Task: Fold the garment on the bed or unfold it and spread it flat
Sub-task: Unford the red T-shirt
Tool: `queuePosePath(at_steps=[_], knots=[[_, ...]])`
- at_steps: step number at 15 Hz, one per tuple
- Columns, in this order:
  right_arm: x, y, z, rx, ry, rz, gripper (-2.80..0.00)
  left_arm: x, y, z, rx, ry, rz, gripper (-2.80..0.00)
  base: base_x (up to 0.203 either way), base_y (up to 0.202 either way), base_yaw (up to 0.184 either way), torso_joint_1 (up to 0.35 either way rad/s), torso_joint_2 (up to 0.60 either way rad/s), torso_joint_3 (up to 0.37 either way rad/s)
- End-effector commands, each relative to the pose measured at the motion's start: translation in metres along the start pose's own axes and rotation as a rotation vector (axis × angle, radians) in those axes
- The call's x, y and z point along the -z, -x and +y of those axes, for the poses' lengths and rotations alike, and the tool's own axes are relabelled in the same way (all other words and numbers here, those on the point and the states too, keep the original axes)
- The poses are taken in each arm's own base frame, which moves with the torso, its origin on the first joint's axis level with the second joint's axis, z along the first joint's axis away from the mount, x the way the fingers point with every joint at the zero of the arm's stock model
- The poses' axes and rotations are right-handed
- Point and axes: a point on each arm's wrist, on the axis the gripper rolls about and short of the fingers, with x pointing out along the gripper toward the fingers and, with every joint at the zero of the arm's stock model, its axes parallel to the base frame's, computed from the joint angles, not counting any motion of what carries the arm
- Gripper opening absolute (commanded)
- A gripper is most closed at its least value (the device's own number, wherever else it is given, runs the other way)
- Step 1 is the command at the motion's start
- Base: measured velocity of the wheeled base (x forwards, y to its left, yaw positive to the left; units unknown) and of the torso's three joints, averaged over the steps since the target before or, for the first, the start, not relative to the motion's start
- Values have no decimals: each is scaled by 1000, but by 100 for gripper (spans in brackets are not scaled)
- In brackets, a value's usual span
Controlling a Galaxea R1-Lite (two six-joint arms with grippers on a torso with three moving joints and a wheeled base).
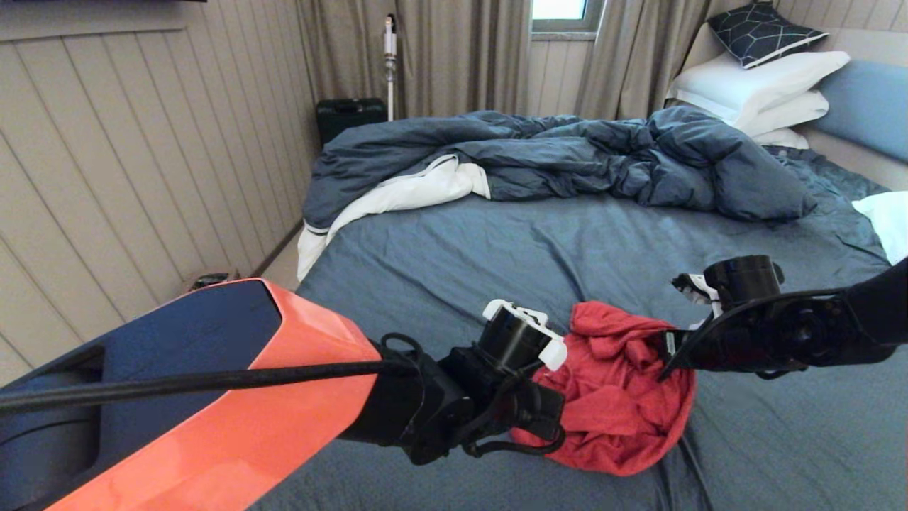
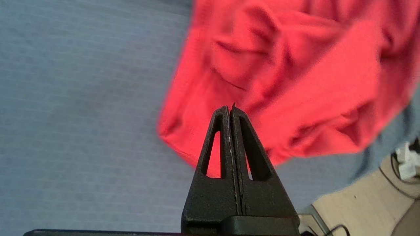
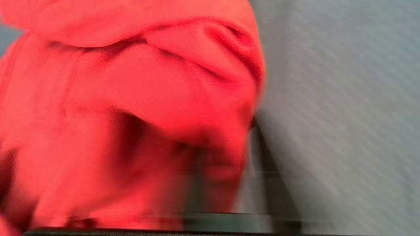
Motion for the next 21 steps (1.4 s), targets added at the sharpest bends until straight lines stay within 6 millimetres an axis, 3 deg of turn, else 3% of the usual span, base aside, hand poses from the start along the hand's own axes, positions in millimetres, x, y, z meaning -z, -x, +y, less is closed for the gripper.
queuePosePath(at_steps=[1, 5, 7, 12, 13, 18, 21], knots=[[0, 13, -2, 15, -5, -24, -280, -1, 2, -3, 3, -3, -6, -280, 0, 0, 0, 0, 0, 0], [4, 37, -46, 115, -84, -86, -280, -2, 3, -4, -42, -9, -29, -280, 0, 0, 0, 0, 0, 0], [16, 44, -67, 163, -106, -64, -280, -4, 5, -3, -42, -7, -35, -280, 0, 0, 0, 0, 0, 0], [45, 50, -84, 196, -138, -30, -280, -3, 6, -3, -58, -12, -34, -280, 0, 0, 0, 0, 0, 0], [48, 48, -84, 200, -135, -58, 0, -4, 6, -3, -59, -10, -36, -280, 0, 0, 0, 0, 0, 0], [43, 70, -84, 128, -109, -156, 0, -13, 16, -1, -62, -1, -61, -280, 0, 0, 0, 0, 0, 0], [40, 85, -81, 73, -129, -209, 0, -6, 9, 6, -85, 6, -17, -280, 0, 0, 0, 0, 0, 0]])
